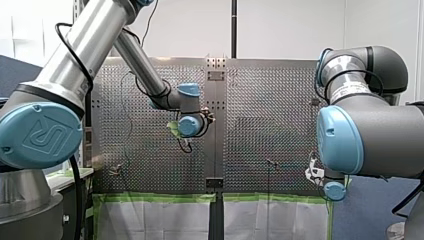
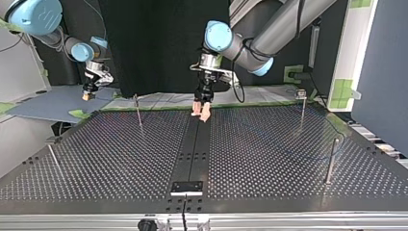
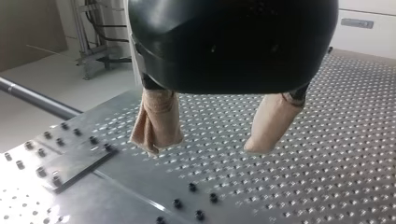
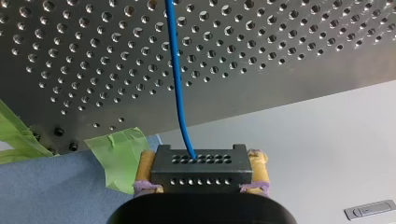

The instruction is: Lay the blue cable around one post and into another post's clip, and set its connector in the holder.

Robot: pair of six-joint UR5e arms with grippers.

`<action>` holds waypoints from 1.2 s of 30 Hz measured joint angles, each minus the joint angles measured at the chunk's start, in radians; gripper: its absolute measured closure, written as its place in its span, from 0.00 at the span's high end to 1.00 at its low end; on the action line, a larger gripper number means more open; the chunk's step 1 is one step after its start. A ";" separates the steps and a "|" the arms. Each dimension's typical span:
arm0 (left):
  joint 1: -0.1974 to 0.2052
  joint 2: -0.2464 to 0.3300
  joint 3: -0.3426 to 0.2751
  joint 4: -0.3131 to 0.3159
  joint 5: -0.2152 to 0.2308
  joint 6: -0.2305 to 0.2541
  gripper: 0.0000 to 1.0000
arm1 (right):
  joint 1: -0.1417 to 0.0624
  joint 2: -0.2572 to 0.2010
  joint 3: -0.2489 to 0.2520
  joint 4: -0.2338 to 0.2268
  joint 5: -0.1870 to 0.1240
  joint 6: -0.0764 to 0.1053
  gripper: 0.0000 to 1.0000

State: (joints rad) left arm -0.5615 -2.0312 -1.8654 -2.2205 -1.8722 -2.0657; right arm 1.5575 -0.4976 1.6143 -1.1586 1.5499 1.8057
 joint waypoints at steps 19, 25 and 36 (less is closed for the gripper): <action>0.073 0.167 -0.166 -0.004 -0.043 0.005 1.00 | 0.000 0.002 0.000 -0.004 -0.003 0.000 0.00; 0.084 0.218 -0.218 -0.011 -0.063 0.012 1.00 | 0.000 0.002 0.000 -0.004 -0.004 0.000 0.00; 0.117 0.317 -0.316 -0.018 -0.082 0.025 1.00 | 0.000 0.003 0.000 -0.004 -0.004 0.000 0.00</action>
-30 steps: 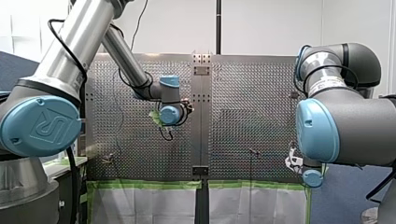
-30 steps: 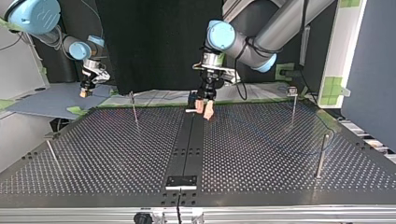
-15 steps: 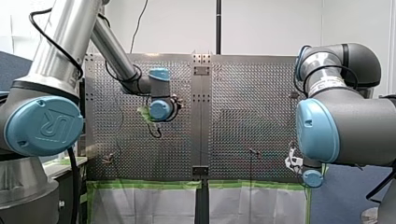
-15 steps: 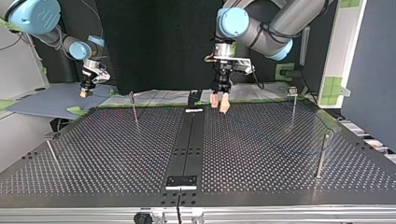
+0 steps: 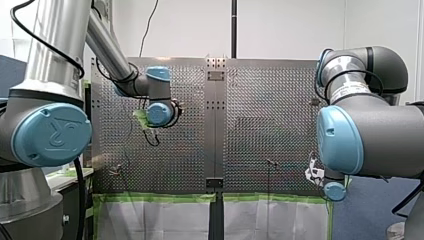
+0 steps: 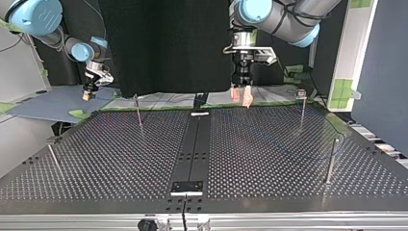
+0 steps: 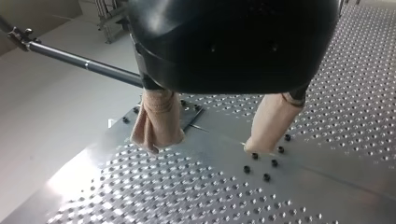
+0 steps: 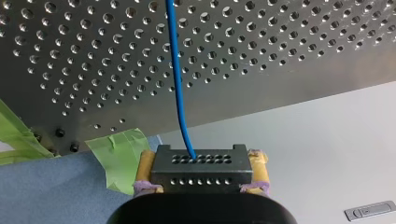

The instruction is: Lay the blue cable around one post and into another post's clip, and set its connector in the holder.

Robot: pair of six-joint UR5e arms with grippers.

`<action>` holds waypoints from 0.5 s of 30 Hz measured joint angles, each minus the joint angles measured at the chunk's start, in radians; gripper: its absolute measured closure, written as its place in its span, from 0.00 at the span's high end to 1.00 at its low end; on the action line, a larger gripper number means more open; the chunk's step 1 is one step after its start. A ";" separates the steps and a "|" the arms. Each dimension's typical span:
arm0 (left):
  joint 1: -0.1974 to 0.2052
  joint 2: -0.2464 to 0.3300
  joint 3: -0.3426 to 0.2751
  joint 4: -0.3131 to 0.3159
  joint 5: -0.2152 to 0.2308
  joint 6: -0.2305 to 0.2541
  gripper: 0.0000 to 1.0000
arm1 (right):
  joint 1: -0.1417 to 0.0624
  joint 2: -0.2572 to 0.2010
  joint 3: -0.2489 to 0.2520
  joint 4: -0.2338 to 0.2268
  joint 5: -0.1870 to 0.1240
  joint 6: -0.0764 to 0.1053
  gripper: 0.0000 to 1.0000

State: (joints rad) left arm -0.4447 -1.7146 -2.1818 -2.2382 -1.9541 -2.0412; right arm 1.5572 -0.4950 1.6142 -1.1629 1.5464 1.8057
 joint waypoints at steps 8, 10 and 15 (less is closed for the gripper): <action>0.034 0.079 -0.079 -0.001 -0.032 0.020 1.00 | 0.000 0.000 0.000 0.000 0.000 0.000 0.00; 0.043 0.099 -0.099 -0.002 -0.034 0.023 1.00 | 0.001 0.000 0.000 0.000 0.000 0.000 0.00; 0.080 0.147 -0.147 -0.016 -0.018 0.020 1.00 | 0.000 0.000 0.000 0.000 0.000 0.000 0.00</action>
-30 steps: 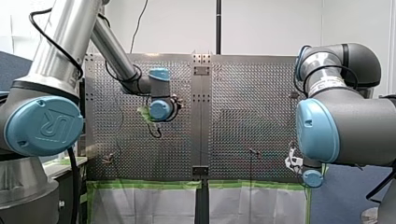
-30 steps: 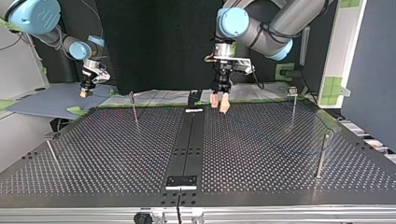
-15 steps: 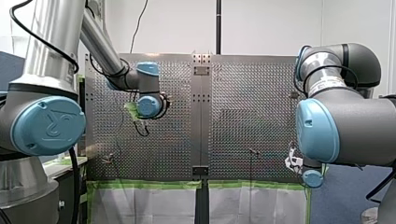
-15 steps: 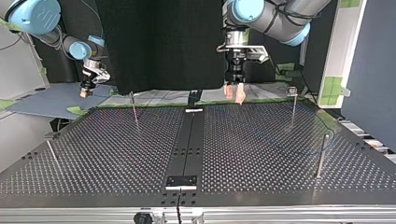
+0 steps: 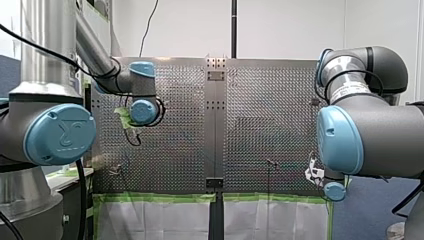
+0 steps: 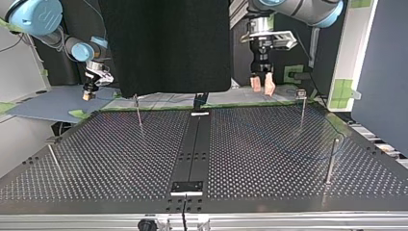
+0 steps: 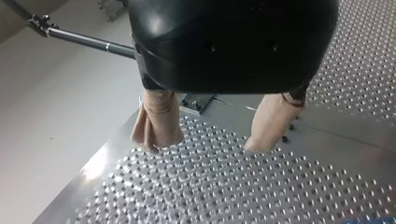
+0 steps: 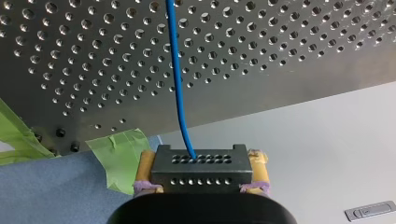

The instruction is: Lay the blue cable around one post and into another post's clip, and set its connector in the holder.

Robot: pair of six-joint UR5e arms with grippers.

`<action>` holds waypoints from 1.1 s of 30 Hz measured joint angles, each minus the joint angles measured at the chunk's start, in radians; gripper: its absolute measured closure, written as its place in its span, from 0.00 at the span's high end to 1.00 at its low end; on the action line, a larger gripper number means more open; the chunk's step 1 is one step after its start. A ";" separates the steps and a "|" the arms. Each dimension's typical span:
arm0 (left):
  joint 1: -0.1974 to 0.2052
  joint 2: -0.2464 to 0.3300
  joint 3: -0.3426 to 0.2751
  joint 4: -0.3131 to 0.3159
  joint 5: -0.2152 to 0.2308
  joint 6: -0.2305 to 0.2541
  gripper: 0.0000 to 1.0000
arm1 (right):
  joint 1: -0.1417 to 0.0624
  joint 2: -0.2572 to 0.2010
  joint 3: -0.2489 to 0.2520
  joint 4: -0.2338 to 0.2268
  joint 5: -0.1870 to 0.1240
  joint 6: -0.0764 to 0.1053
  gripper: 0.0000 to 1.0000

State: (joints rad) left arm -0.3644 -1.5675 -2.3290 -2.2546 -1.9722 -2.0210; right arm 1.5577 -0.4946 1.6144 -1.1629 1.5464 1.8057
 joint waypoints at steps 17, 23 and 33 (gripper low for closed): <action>0.146 0.078 -0.002 -0.009 0.127 -0.118 1.00 | 0.000 0.003 0.000 -0.003 -0.003 0.000 0.00; 0.197 0.046 0.044 -0.012 0.112 -0.159 1.00 | 0.000 0.003 0.000 -0.004 -0.005 0.000 0.00; 0.286 0.048 0.110 -0.039 0.059 -0.186 1.00 | 0.000 0.005 0.000 -0.007 -0.006 0.004 0.00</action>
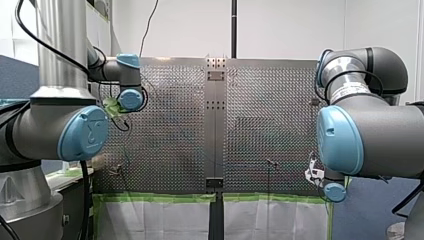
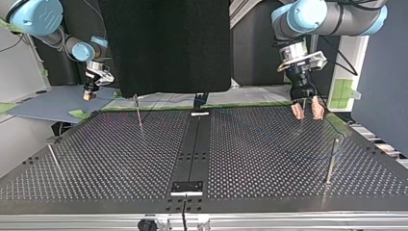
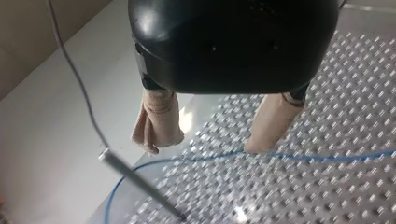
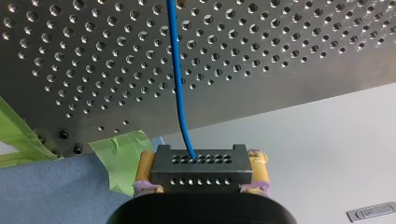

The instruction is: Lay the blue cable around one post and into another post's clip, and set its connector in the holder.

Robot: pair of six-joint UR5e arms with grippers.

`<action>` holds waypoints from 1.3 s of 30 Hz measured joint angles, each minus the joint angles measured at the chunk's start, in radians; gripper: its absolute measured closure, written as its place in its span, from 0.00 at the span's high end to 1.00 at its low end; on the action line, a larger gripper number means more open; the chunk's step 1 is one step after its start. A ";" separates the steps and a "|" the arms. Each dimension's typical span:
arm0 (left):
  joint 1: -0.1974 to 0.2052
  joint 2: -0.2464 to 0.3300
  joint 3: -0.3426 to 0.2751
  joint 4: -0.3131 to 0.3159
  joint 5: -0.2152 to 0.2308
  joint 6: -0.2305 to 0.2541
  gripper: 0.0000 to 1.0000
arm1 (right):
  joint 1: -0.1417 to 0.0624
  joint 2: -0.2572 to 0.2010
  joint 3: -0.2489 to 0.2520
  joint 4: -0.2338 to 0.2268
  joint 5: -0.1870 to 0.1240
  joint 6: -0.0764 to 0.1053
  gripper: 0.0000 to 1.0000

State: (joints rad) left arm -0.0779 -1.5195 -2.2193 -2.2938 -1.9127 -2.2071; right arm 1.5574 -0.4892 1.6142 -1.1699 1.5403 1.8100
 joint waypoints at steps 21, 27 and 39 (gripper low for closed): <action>0.107 0.011 0.053 -0.001 0.032 -0.059 1.00 | 0.000 0.000 0.000 -0.004 -0.010 0.006 0.00; 0.122 -0.001 0.061 0.010 0.066 -0.104 1.00 | 0.000 0.000 0.000 -0.004 -0.010 0.006 0.00; 0.157 -0.059 0.128 0.007 0.073 -0.130 1.00 | 0.001 0.001 0.000 -0.002 -0.009 0.005 0.00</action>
State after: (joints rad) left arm 0.0786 -1.5787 -2.0917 -2.2871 -1.8396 -2.3371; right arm 1.5588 -0.4886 1.6140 -1.1724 1.5311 1.8154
